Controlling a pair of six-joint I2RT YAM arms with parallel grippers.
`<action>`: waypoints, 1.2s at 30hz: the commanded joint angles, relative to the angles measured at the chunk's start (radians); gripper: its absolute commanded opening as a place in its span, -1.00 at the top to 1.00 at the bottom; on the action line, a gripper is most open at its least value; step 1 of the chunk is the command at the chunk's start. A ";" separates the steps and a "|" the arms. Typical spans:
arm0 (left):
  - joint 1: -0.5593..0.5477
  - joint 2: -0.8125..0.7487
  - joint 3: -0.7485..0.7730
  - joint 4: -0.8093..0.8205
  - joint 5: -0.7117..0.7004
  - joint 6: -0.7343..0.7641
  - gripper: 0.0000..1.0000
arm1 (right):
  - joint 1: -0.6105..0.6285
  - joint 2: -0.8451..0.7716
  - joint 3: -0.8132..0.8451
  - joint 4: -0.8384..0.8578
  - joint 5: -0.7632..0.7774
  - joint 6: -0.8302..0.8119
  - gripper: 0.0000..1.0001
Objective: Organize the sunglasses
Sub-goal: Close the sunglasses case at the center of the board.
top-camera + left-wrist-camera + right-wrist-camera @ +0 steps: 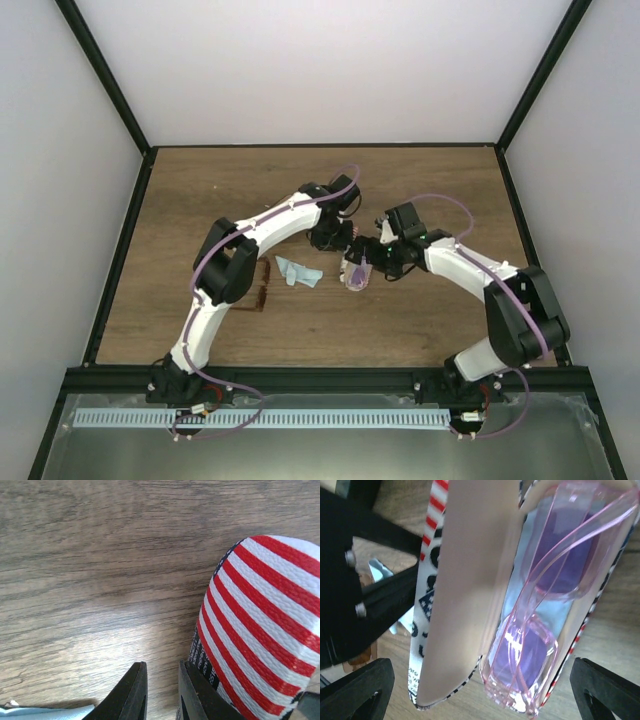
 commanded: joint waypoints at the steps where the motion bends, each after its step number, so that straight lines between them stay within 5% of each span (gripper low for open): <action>1: -0.013 0.030 0.026 0.034 0.056 -0.010 0.60 | 0.042 -0.068 -0.027 0.008 0.015 0.025 -1.00; 9: -0.012 0.028 0.025 0.022 0.040 -0.003 0.60 | -0.081 -0.238 -0.121 0.059 0.024 0.092 -1.00; 19: -0.012 0.038 0.051 0.001 0.036 -0.006 0.60 | -0.148 -0.149 -0.193 0.217 -0.130 0.098 -0.96; 23: -0.011 0.039 0.056 -0.009 0.024 -0.008 0.60 | -0.208 -0.148 -0.297 0.343 -0.206 0.178 -0.62; 30: -0.010 0.045 0.053 -0.042 -0.040 0.005 0.60 | -0.254 -0.097 -0.315 0.334 -0.215 0.167 0.30; 36: -0.010 0.053 0.058 -0.061 -0.075 0.009 0.60 | -0.254 -0.033 -0.290 0.300 -0.194 0.143 0.69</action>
